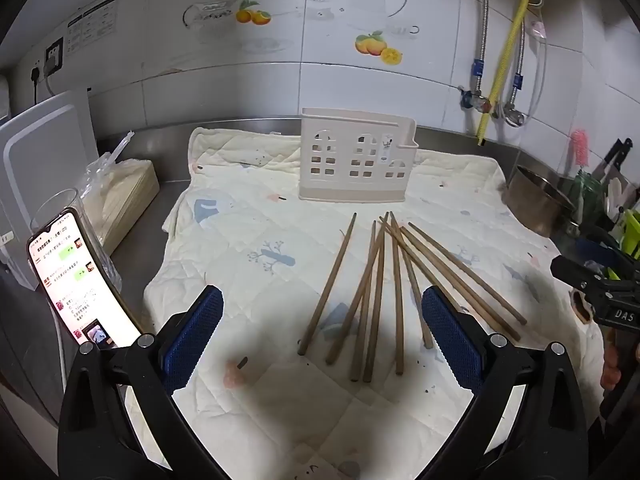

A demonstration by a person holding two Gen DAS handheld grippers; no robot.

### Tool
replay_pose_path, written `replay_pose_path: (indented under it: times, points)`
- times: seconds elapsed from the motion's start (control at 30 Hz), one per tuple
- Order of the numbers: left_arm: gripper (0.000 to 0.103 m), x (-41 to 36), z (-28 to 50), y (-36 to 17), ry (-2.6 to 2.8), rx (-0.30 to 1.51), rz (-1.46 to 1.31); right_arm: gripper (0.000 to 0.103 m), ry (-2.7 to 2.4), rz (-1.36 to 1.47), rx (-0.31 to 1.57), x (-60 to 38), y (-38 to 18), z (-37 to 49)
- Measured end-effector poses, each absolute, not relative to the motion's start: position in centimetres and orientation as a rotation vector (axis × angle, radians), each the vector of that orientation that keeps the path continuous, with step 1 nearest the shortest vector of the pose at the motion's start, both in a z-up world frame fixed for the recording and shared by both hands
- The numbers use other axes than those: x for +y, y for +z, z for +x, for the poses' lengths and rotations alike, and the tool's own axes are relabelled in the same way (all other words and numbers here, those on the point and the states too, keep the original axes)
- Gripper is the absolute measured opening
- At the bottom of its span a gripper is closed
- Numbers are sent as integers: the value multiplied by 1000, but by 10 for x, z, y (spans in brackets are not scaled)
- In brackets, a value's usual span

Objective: Organize utensils

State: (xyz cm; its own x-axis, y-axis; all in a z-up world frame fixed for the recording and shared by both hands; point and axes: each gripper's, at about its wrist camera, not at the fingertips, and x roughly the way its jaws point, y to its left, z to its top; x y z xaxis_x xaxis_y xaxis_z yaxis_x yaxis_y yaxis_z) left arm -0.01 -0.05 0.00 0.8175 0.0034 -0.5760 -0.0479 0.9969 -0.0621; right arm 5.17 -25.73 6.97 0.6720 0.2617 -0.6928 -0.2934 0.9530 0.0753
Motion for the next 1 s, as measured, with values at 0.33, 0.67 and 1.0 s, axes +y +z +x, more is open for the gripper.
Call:
replay_pose_path:
  times: [0.33, 0.67, 1.0]
  points:
    - [98, -15, -4, 2, 8, 611, -81, 97, 317, -54, 756, -255, 75, 42]
    - [98, -7, 1, -4, -11, 626, -93, 97, 316, -50, 755, -255, 74, 48]
    - [98, -13, 3, -5, -27, 632, -109, 97, 320, -57, 753, -252, 75, 46]
